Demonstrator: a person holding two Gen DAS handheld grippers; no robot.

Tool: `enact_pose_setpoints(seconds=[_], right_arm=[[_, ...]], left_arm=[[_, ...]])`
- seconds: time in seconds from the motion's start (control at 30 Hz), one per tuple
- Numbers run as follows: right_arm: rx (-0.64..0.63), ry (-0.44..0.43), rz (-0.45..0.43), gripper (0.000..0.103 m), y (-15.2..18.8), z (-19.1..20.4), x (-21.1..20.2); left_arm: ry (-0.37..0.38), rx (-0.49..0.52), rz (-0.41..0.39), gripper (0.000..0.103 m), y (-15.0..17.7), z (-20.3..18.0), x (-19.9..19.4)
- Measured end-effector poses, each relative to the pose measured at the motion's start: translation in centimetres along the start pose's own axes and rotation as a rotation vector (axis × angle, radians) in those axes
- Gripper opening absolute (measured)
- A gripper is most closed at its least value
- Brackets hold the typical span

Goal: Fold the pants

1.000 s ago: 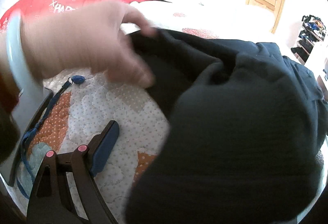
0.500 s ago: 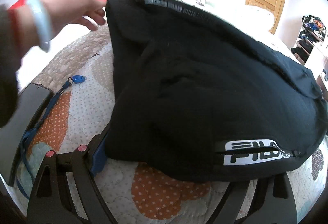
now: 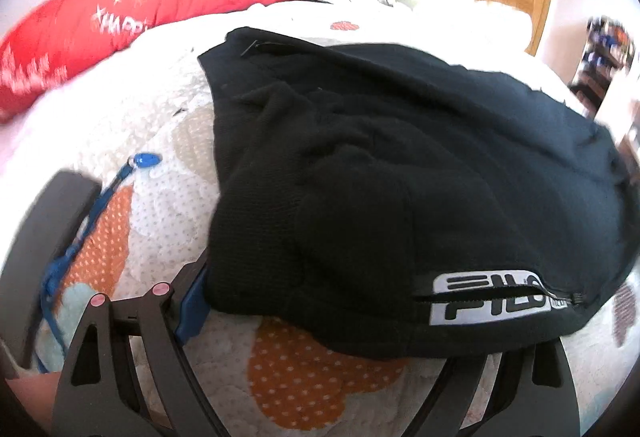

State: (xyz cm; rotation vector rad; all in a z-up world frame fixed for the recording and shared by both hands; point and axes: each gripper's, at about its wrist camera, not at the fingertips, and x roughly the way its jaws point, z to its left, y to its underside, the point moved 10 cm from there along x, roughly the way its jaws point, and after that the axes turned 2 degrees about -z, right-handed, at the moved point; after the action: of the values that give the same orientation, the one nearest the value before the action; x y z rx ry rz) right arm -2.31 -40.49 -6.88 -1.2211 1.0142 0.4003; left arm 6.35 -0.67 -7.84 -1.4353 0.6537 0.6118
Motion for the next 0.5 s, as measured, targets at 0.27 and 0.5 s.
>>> enact_pose_setpoints(seconds=[0.27, 0.5], right_arm=[[0.000, 0.001, -0.002, 0.103, -0.2, 0.1, 0.0], [0.000, -0.009, -0.003, 0.103, 0.0, 0.3, -0.5]], left_arm=[[0.030, -0.060, 0.009, 0.098, 0.6, 1.2, 0.2], [-0.033, -0.020, 0.016, 0.101, 0.5, 1.2, 0.3]])
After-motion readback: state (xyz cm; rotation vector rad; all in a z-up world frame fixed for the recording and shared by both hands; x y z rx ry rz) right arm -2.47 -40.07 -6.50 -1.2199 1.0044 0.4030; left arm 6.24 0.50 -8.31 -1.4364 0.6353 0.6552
